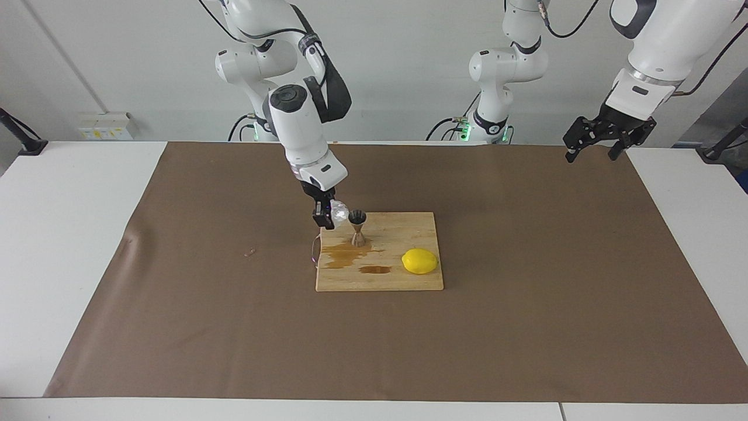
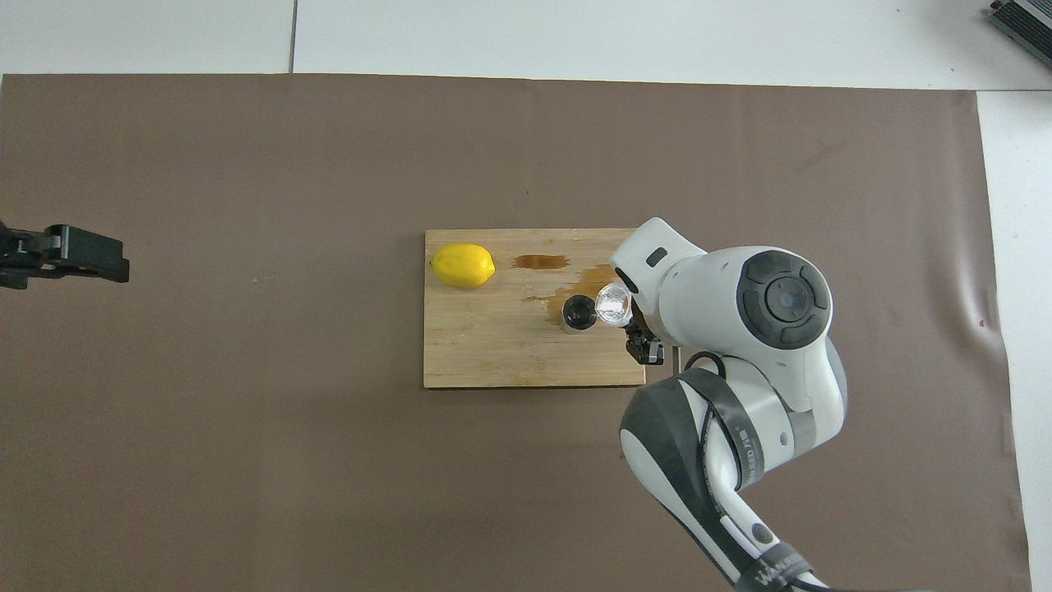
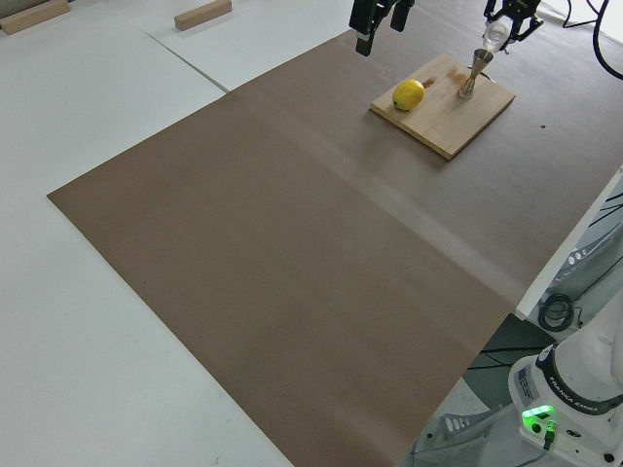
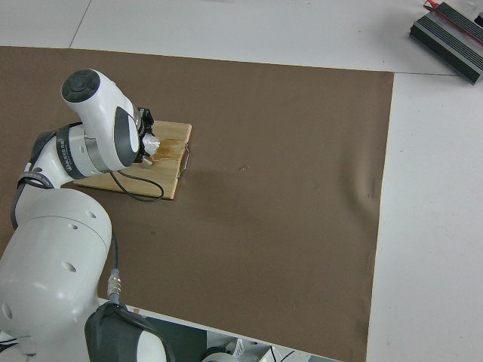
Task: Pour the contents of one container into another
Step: 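Tilt the clear cup with the right gripper to pour into the steel cup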
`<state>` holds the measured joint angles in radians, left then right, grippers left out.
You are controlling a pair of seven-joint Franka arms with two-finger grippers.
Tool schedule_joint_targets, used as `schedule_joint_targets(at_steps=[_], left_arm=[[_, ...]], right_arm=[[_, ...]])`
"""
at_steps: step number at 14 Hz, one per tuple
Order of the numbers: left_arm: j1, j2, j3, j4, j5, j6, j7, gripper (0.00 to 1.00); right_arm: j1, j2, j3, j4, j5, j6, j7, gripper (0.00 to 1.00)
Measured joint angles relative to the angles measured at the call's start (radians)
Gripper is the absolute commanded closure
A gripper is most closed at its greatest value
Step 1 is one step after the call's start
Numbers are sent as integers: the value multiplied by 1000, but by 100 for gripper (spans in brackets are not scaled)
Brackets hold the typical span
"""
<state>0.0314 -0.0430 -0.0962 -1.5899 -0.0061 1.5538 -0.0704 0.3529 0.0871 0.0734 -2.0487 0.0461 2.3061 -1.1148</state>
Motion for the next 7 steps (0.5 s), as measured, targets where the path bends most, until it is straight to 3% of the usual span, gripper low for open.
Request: schedule_joint_targets(at_steps=[7], left_arm=[[0,0,0,0,0,0,0,0]], right_arm=[[28,0,0,6,-101,0,85,69]])
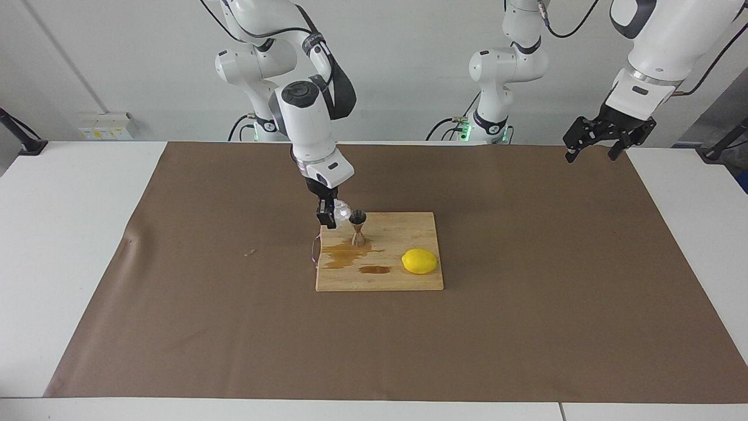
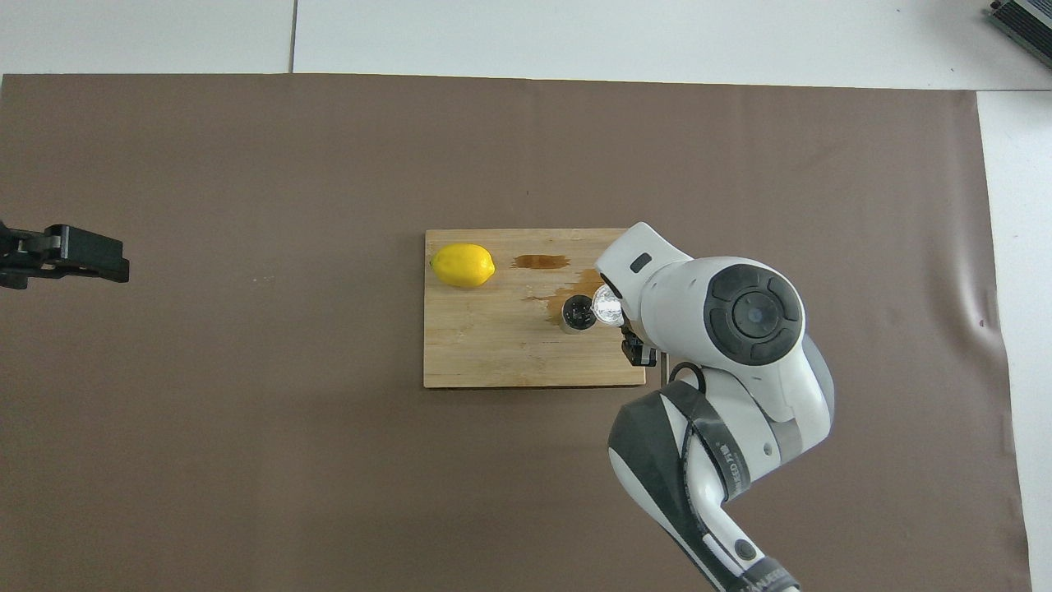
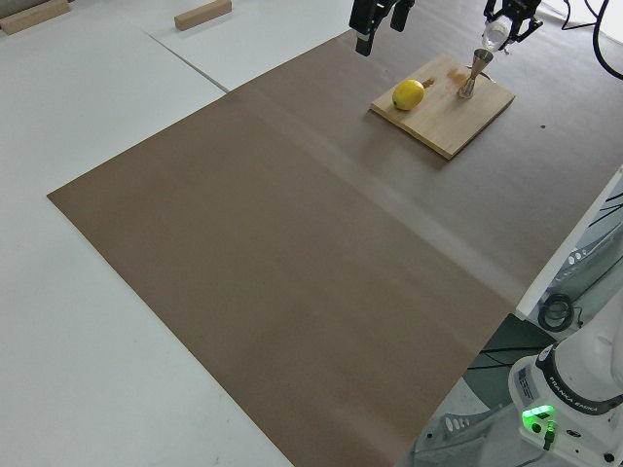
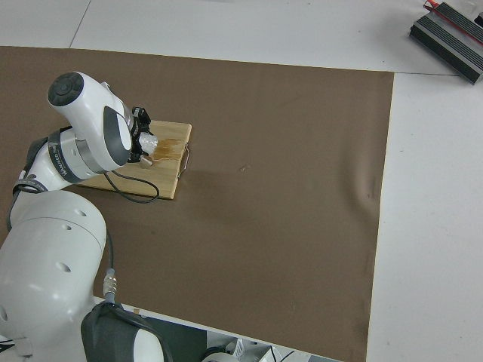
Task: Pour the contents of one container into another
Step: 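Tilt the clear cup with the right gripper to pour into the steel cup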
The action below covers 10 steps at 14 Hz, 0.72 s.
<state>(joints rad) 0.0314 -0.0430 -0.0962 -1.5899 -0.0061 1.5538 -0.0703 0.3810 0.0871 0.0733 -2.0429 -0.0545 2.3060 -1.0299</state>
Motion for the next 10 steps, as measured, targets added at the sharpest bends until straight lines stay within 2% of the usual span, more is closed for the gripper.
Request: schedule_joint_targets(at_steps=[10], left_arm=[[0,0,0,0,0,0,0,0]], right_arm=[[24,0,0,15,-110,-18,66,70]])
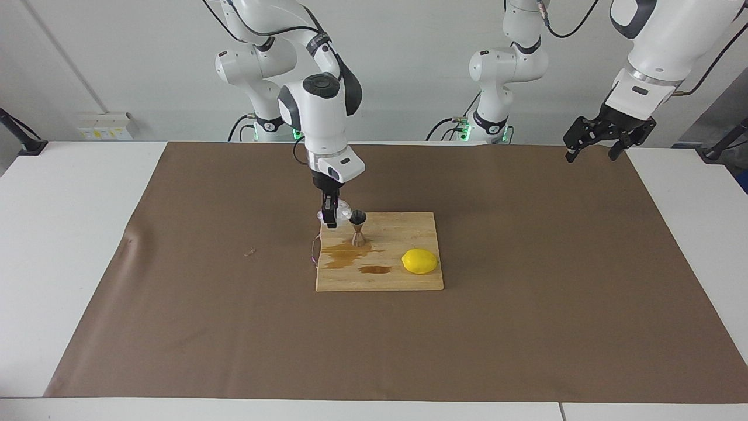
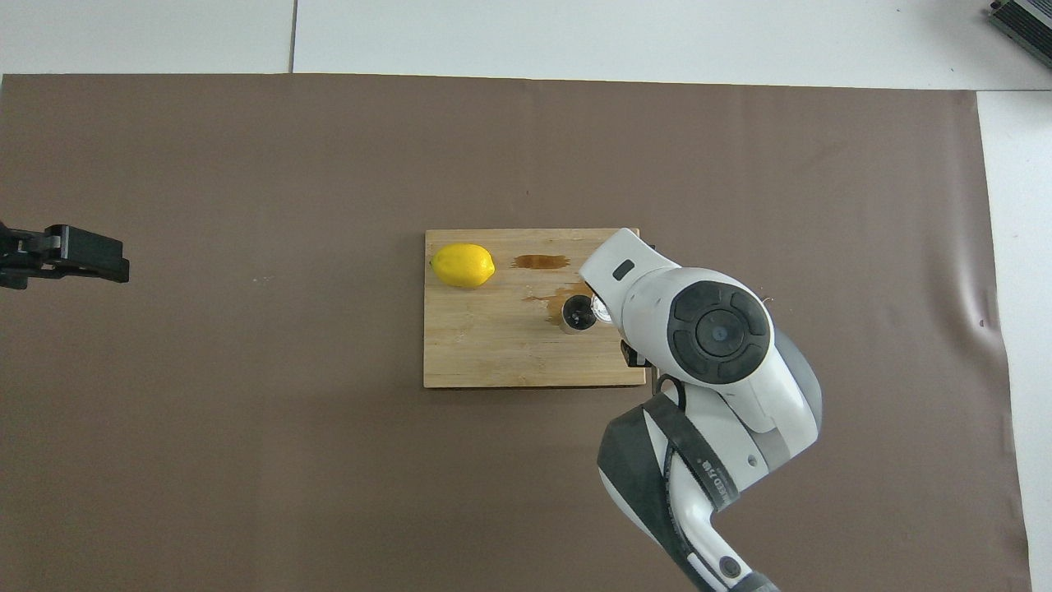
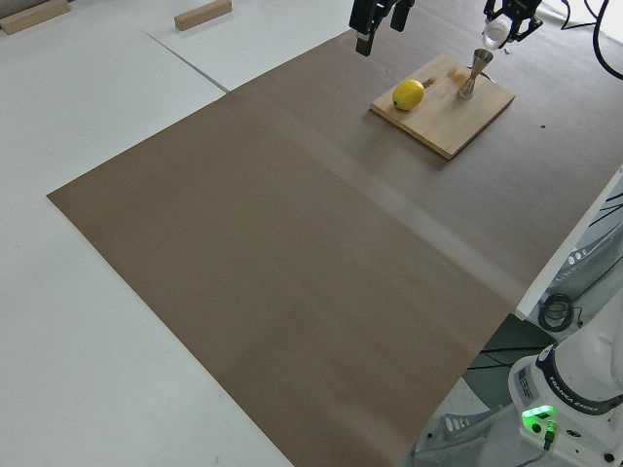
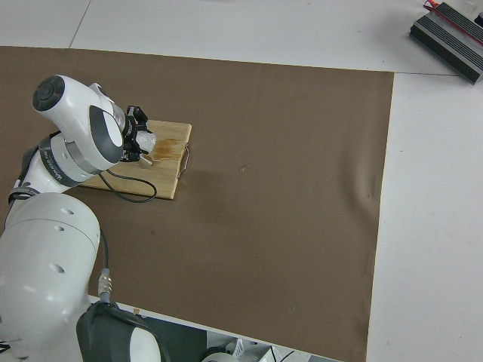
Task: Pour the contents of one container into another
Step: 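Tilt the clear cup with the right gripper to pour into the steel cup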
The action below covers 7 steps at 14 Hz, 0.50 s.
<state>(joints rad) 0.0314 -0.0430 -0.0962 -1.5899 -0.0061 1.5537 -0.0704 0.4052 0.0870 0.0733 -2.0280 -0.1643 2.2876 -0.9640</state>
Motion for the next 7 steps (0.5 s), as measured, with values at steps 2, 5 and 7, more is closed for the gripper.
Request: schedule_joint_targets(at_steps=[2,5,7], left_arm=[[0,0,0,0,0,0,0,0],[0,0,0,0,0,0,0,0],[0,0,0,0,0,0,0,0]], right_arm=[[7,0,0,3,-12,-6,12,70],[9,0,0,3,-14,-7,13,70],[9,0,0,3,-14,-7,13,70]])
